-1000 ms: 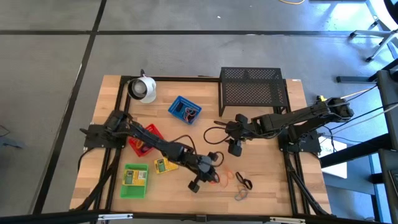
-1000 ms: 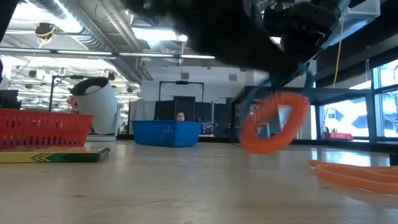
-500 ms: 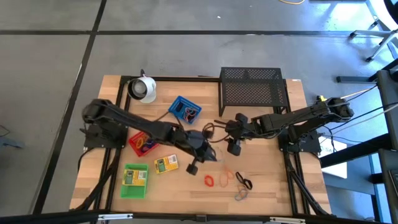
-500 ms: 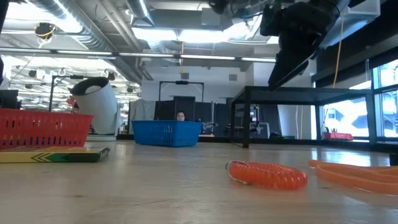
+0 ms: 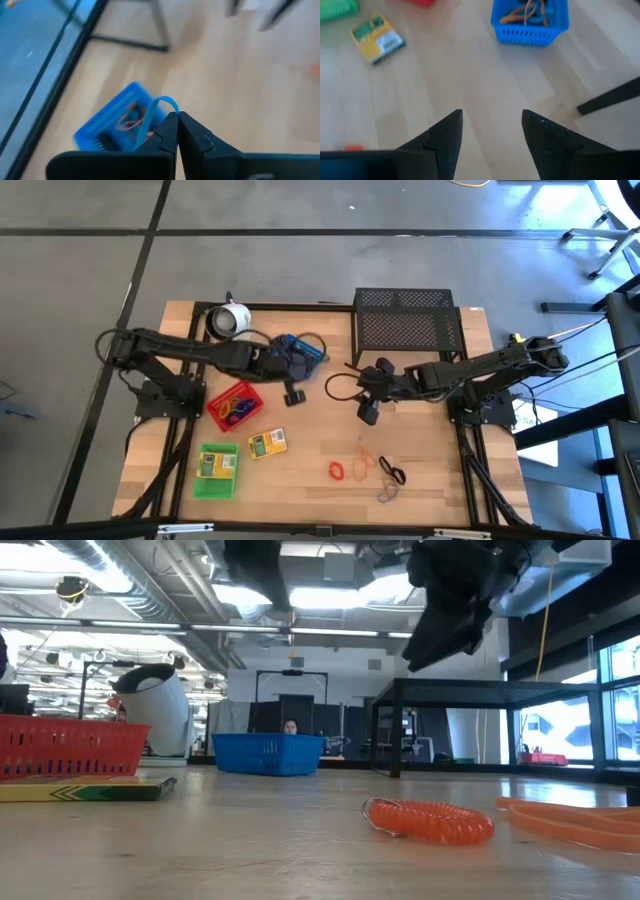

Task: Pick & Place Office Desk Supplies
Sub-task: Put the blue rubber band into the blue bin

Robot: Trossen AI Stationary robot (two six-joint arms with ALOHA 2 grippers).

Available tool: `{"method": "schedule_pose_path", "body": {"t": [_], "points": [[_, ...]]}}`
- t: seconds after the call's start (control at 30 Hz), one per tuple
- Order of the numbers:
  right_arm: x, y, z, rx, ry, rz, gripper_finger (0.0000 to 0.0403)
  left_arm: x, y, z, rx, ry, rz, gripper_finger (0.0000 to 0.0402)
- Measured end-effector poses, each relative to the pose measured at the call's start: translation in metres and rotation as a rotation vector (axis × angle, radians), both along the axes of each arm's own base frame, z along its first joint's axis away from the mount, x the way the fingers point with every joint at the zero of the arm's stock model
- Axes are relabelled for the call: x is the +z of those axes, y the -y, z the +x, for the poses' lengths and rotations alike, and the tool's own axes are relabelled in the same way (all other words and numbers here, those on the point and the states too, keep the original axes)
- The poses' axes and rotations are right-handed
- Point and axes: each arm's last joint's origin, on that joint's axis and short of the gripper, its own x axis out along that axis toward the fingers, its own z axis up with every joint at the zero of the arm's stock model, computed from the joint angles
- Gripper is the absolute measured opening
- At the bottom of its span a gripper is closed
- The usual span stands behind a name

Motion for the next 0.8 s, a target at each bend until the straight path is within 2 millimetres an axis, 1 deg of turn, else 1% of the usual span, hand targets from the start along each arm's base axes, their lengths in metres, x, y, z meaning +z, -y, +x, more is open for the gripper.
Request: {"method": "schedule_pose_path", "body": {"t": [0.1, 0.3, 0.47, 0.53, 0.6, 0.7, 0.8], "points": [[0.003, 0.003, 0.003, -0.047, 0.047, 0.006, 0.0207, -0.005, -0.02, 0.002, 0.044, -0.039, 0.003, 0.0003], [0.004, 0.009, 0.005, -0.167, 0.097, 0.07, 0.0207, -0.021, -0.062, 0.008, 0.023, -0.149, 0.006, 0.0003], [0.004, 0.01, 0.005, -0.254, 0.122, 0.149, 0.0207, -0.03, -0.093, 0.006, -0.062, -0.18, -0.105, 0.0003], [0.004, 0.01, 0.005, -0.301, 0.138, 0.163, 0.0207, -0.03, -0.103, 0.004, -0.089, -0.175, -0.14, 0.0003], [0.004, 0.011, 0.005, -0.342, 0.152, 0.178, 0.0207, -0.03, -0.112, 0.003, -0.111, -0.164, -0.136, 0.0002], [0.004, 0.011, 0.005, -0.376, 0.163, 0.208, 0.0207, -0.029, -0.124, 0.0, -0.131, -0.148, -0.14, 0.0003], [0.004, 0.011, 0.005, -0.397, 0.167, 0.229, 0.0207, -0.028, -0.132, -0.002, -0.157, -0.116, -0.181, 0.0002]]}}
